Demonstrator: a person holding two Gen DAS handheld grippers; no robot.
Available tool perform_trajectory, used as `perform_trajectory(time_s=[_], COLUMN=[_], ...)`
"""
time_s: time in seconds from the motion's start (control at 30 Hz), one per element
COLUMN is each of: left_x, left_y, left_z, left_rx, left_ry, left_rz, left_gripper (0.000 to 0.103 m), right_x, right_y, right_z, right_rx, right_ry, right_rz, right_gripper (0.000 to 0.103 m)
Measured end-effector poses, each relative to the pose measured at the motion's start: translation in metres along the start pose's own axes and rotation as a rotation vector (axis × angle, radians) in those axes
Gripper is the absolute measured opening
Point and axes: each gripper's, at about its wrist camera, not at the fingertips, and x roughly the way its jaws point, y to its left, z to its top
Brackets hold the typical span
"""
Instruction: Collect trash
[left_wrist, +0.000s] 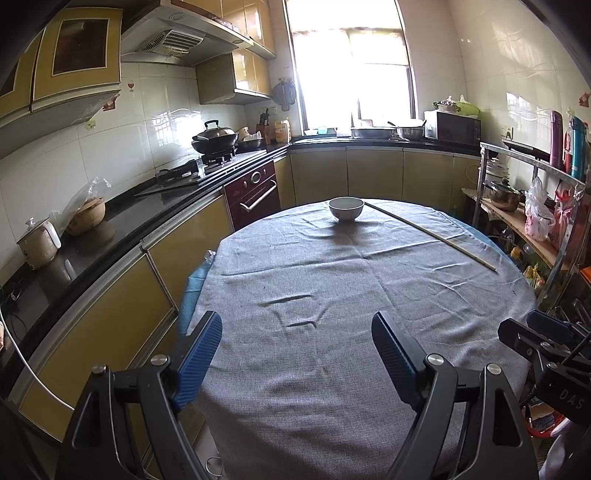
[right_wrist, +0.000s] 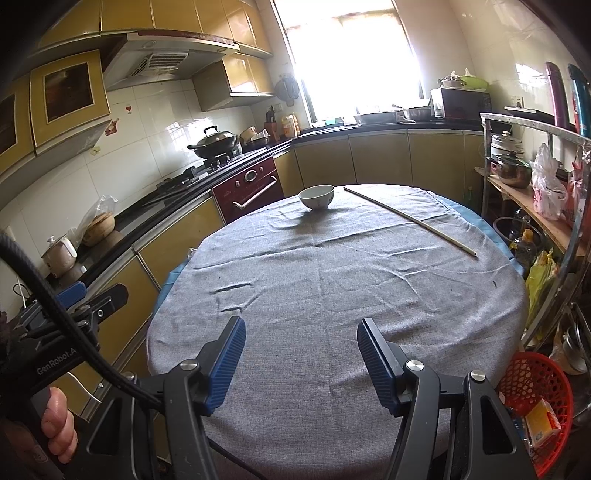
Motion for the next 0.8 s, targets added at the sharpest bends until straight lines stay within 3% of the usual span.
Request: perform_trajectory(time_s=[0.8], left_x=[0.0053], left_y=[0.0005], left_z=[-0.002], left_rx=[-0.001], left_ry=[0.015], left_rz=[-0.005], left_gripper=[0.084], right_x=[0.003], right_y=[-0.0019], right_z=[-0.0034], right_rx=[0.004], right_ry=[0.006], right_rz=[-0.003], right_gripper=[0.067])
